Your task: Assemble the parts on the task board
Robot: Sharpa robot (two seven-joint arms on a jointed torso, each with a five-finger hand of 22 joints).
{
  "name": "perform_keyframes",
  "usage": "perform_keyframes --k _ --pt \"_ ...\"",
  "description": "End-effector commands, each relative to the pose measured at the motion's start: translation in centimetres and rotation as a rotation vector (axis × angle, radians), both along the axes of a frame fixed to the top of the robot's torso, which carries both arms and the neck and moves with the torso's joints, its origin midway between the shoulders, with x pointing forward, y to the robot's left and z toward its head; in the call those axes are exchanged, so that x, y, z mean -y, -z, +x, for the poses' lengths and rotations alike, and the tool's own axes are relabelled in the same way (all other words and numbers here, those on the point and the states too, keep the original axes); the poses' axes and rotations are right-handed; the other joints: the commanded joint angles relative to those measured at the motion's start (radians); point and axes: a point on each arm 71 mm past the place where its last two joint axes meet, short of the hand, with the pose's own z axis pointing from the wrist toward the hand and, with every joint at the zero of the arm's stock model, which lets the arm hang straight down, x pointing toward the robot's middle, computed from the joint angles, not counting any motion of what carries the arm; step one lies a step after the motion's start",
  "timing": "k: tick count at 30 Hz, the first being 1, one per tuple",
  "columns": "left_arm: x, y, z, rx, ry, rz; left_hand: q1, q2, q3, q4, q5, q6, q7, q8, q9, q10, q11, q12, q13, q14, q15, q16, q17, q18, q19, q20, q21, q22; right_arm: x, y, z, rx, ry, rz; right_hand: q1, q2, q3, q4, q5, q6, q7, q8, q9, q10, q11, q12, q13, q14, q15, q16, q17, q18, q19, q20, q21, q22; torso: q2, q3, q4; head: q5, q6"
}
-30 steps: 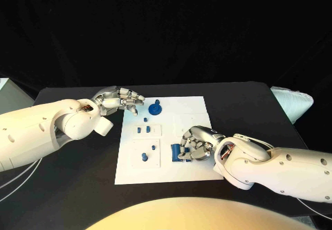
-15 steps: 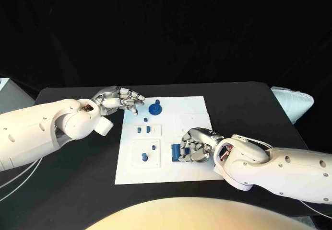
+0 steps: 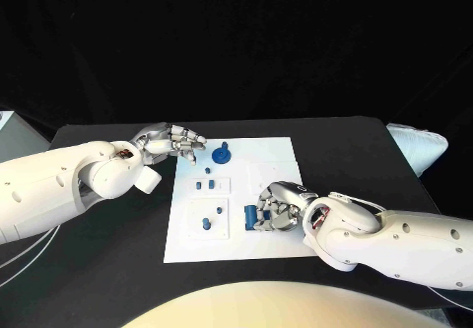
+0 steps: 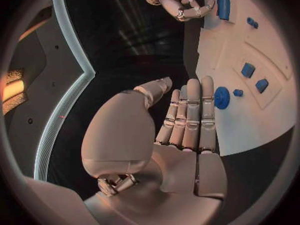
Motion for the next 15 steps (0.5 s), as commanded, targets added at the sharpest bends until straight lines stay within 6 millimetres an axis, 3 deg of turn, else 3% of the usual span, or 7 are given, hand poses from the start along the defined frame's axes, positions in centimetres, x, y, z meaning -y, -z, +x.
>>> perform_keyframes --k 1,15 --pt "0.25 -0.07 -0.1 -0.001 0.02 -0.009 0.002 0.011 0.0 0.007 0.004 -0.006 0.002 0.004 -0.001 -0.009 0.0 0.004 -0.002 -0.005 0.002 0.001 -0.001 0.014 -0.002 0.005 -0.005 -0.001 0.18 0.28 -0.02 0.004 0.02 -0.016 0.001 0.012 0.0 0.006 0.001 -0.002 -0.003 0.004 0.001 0.102 -0.004 0.006 0.261 0.104 -0.005 0.006 0.263 -0.02 0.088 -0.009 0.006 0.241 -0.001 -0.0009 -0.0006 0.0 0.0" --pt "0.21 -0.07 -0.11 -0.001 0.021 -0.007 0.002 0.011 0.0 0.007 0.004 -0.006 0.002 0.004 -0.001 -0.009 0.0 0.004 -0.002 -0.005 0.002 0.001 -0.001 0.014 -0.002 0.005 -0.005 -0.001 0.18 0.35 -0.41 -0.045 -0.022 0.038 -0.001 0.008 -0.004 0.01 0.006 -0.006 -0.002 0.005 0.003 0.1 -0.004 -0.001 0.257 0.104 -0.005 0.006 0.263 -0.018 0.086 -0.009 -0.006 0.238 -0.002 -0.0014 -0.0001 0.001 0.0"
